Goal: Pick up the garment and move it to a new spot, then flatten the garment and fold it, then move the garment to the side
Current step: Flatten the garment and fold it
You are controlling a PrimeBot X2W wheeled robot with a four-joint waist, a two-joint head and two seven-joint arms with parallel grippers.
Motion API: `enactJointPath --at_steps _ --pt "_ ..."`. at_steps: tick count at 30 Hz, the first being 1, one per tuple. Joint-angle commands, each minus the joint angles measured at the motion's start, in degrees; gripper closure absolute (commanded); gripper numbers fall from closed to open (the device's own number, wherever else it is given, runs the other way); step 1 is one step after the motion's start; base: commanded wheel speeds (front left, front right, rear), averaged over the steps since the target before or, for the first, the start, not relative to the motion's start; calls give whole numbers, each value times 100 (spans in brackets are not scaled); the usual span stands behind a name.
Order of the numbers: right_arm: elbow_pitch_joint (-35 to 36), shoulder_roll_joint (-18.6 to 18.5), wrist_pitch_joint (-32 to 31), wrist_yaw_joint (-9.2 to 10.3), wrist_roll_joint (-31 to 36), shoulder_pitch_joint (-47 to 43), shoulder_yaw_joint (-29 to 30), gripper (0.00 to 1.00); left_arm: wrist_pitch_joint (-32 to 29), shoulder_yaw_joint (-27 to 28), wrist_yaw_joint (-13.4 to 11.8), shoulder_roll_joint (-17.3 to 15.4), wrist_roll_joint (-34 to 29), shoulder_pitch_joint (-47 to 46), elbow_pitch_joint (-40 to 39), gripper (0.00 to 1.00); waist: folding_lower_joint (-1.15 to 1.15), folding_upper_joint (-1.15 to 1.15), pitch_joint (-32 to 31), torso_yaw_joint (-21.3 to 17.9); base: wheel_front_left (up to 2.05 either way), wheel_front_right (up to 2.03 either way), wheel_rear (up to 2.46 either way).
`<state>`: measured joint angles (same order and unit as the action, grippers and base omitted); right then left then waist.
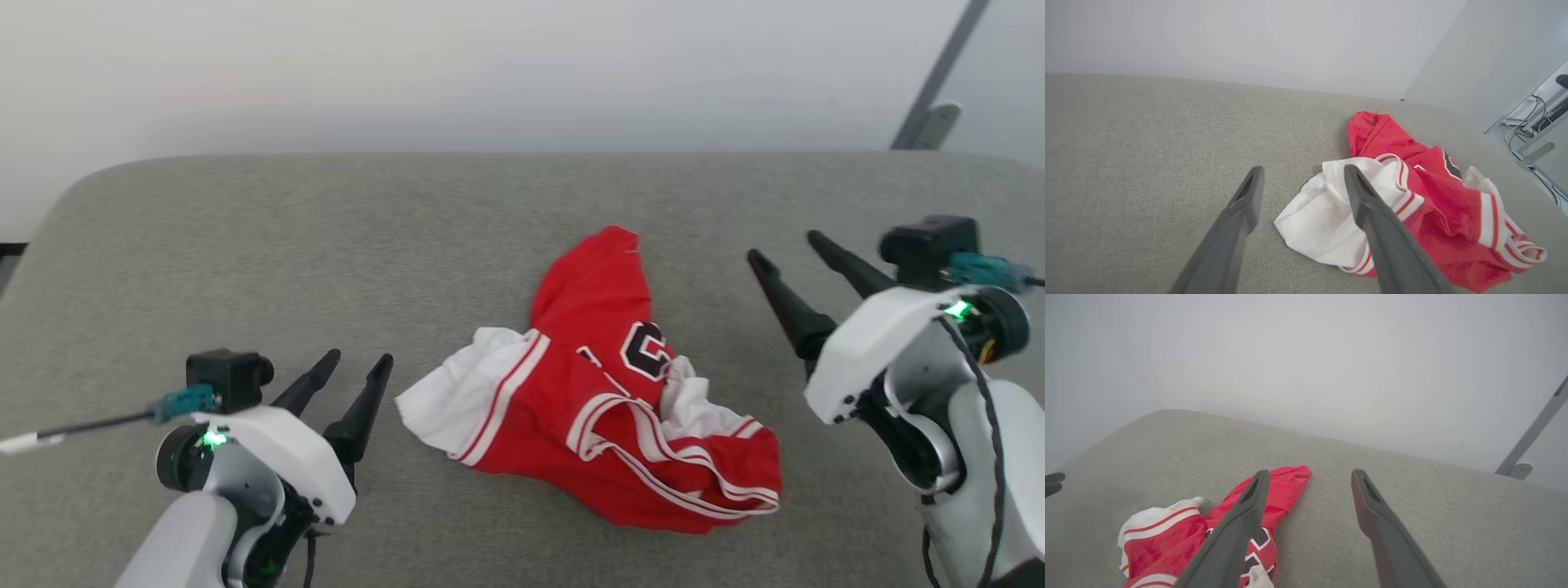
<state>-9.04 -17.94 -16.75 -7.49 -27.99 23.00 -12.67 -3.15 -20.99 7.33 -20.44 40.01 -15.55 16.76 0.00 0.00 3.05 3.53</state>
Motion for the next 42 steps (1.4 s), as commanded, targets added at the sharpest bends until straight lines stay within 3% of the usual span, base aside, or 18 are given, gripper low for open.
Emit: enactJointPath --at_steps 1,7,17,28,30,37,42 --pt "58 55 61 0 64 -105 39 0 -77 -7 20 -24 112 -70 57 0 0 0 88 -146 0 0 0" --pt "361 262 340 0 397 -454 666 0 -784 -288 20 -213 299 -442 595 0 0 0 243 -530 0 0 0" --pt "834 537 1005 0 709 -898 1341 0 -1337 -533 -77 -253 255 -829 1558 0 0 0 358 -962 0 0 0" --pt "1235 792 1078 0 823 -1335 1697 0 -2521 -1005 -617 -173 -7 -980 2684 0 0 0 373 -1117 0 0 0" --pt "1294 809 1055 0 837 -1376 1721 0 -2669 -1150 -551 -156 -61 -990 2832 100 0 0 379 -1122 0 0 0" --pt "1349 836 1049 0 809 -1439 1791 0 -2564 -1163 -596 -241 -155 -1261 2957 100 0 0 376 -1074 0 0 0" --pt "1375 829 1027 0 809 -1506 1832 0 -2453 -862 -820 -648 -53 -1314 2736 100 0 0 319 -980 0 0 0"
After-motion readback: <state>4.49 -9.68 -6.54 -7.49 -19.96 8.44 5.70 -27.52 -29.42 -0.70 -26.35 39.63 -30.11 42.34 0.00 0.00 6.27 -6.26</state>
